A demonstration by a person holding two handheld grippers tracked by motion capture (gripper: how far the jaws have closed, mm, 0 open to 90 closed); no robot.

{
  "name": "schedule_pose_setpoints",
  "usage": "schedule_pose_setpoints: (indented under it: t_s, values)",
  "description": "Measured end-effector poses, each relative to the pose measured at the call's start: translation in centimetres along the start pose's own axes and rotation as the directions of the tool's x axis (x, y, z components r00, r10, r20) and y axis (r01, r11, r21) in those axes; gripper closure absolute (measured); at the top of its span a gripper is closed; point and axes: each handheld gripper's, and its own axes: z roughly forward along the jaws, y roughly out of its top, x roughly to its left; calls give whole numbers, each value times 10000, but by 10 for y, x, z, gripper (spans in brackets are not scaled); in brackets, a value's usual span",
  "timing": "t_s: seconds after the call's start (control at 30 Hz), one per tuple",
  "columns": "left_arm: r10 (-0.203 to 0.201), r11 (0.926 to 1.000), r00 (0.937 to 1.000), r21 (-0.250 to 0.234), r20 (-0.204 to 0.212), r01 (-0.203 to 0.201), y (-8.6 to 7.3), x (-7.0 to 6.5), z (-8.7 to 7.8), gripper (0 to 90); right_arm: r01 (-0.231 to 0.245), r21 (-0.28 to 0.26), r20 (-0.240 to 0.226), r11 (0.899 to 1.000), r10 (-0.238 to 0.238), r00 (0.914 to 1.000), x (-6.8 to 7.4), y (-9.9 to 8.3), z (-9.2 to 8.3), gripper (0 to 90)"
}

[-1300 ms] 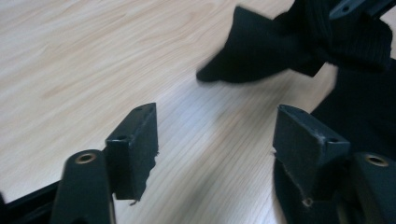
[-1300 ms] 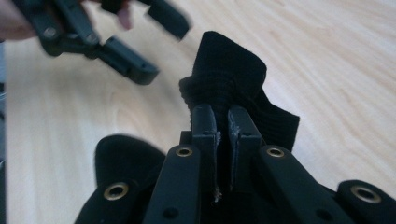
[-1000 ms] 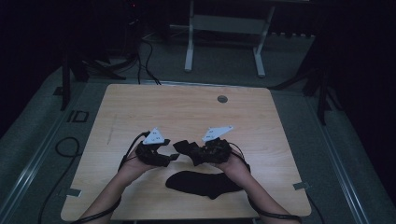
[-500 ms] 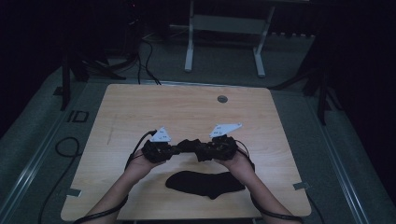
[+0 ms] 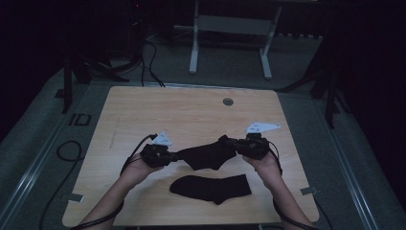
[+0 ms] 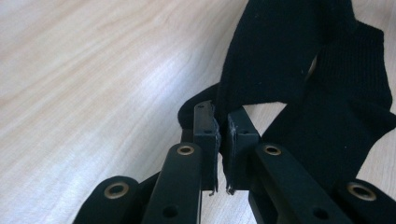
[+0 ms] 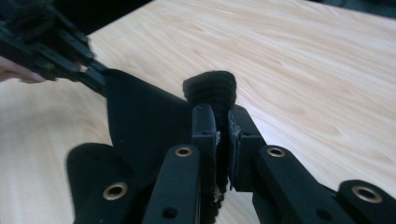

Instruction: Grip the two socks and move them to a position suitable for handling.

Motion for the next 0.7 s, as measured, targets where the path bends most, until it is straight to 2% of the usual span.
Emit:
schedule_pose_setpoints:
  t_s: [0.13,0.27,0.33,0.47,0.53,0.6,0.67,0.7]
  values:
    - [-72,9995,9999,323,108,69,1,3,11,851,-558,265,87,9981,555,9984,-15,-20,3,827]
    - [33,9965,9998,829,184,-49,5,2,25,848,-1008,628,255,9929,994,9947,-28,-37,12,826]
    - [-177,9948,9994,1012,299,146,7,4,31,838,-1101,872,434,9901,1066,9934,-34,-44,19,826]
    - [-383,9948,9976,960,582,326,9,9,39,796,-1506,1117,610,9823,1444,9876,-47,-54,31,826]
    - [-440,9947,9976,949,535,388,9,10,42,767,-1663,1199,735,9788,1583,9847,-52,-58,34,826]
    - [-449,9950,9976,913,524,400,8,11,42,775,-1684,1312,860,9769,1580,9837,-55,-60,37,826]
    - [-359,9961,9984,821,443,321,9,10,41,853,-1720,1328,922,9761,1607,9827,-57,-61,38,826]
    - [-586,9951,9964,832,618,533,9,10,40,861,-1740,1331,914,9757,1627,9824,-58,-61,39,825]
